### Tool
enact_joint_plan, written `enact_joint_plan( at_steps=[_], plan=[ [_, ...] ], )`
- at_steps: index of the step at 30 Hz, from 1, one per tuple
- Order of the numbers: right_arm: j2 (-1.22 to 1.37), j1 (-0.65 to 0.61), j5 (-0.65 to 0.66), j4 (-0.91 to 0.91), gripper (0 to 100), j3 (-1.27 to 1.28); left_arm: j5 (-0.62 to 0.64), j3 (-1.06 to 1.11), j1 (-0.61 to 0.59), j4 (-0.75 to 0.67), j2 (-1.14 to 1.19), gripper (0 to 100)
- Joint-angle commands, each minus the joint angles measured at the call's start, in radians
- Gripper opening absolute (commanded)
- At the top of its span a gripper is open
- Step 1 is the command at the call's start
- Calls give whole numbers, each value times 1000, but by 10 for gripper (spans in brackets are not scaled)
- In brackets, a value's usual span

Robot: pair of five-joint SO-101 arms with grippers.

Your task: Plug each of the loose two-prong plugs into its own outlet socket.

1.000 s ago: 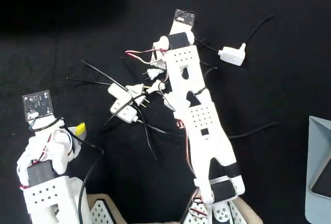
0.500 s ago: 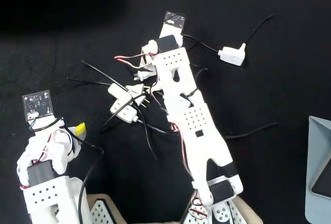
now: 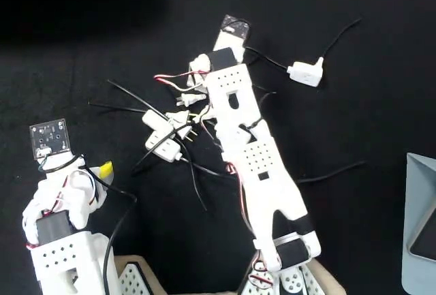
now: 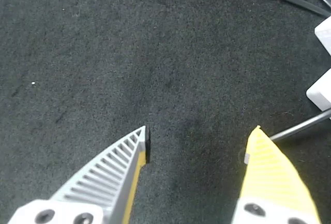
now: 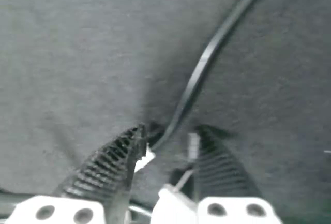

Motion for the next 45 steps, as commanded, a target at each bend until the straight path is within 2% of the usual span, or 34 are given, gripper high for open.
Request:
enact_joint_plan(
  at_steps=[1, 9, 17, 31, 37, 41, 45],
  plan=[
    [7, -28, 66, 41, 14, -27, 9, -4, -7, -21, -11, 303],
    [-21, 0, 181, 92, 12, -28, 9, -4, -7, -21, -11, 303],
    [-151, 118, 285, 94, 12, -12, 9, -2, -7, -21, -11, 303],
    [-381, 336, 508, 94, 12, 297, 9, -2, -7, -21, -11, 303],
    [-473, 265, 506, 92, 16, 407, 9, -2, -7, -21, -11, 303],
    [-473, 163, 388, 86, 19, 427, 9, -2, -7, -21, -11, 303],
    [-473, 69, 267, 86, 146, 427, 9, -2, -7, -21, -11, 303]
  ],
)
